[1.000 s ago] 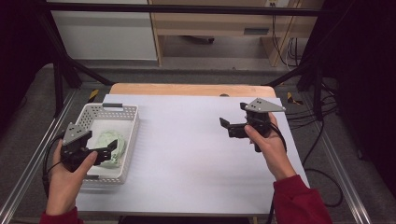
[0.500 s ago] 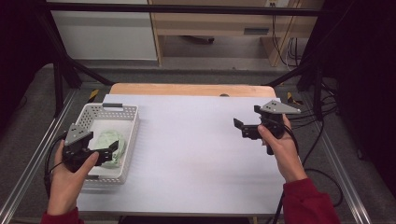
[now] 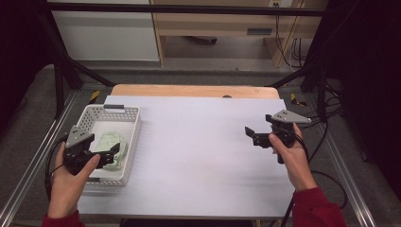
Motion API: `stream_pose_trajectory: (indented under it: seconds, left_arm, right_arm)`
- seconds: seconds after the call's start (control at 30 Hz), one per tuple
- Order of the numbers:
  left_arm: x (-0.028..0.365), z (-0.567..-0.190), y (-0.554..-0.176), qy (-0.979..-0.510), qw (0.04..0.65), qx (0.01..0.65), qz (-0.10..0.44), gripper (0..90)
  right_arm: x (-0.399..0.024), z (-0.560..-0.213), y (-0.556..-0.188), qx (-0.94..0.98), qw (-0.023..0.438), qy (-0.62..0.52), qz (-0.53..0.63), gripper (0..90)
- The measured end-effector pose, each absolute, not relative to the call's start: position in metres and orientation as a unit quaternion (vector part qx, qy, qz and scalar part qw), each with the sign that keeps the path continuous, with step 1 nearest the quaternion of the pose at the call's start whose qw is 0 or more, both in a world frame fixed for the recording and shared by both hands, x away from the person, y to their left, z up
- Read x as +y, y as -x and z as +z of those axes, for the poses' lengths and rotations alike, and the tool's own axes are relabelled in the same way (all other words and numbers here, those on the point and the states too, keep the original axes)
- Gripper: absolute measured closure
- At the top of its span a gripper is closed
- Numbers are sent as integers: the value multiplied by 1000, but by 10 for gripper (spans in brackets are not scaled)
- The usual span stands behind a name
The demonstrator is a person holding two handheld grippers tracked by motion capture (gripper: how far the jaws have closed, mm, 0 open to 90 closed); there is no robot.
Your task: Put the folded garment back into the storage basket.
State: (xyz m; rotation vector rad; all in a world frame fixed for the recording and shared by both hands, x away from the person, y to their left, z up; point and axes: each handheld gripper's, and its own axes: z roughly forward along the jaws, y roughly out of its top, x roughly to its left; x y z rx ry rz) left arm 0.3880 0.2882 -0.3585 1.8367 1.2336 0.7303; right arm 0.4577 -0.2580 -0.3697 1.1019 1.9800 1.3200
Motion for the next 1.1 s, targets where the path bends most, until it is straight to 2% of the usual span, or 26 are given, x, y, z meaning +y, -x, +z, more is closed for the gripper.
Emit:
stream_pose_trajectory:
  seconds: [0.67, 1.1]
  left_arm:
    - [288, -363, -387, -733, 391, 481, 280, 65]
    - [286, -369, -388, -742, 389, 475, 268, 62]
  right_arm:
    - [-281, -406, -439, 713, 251, -426, 496, 65]
    - [-280, -424, -423, 710, 246, -426, 505, 68]
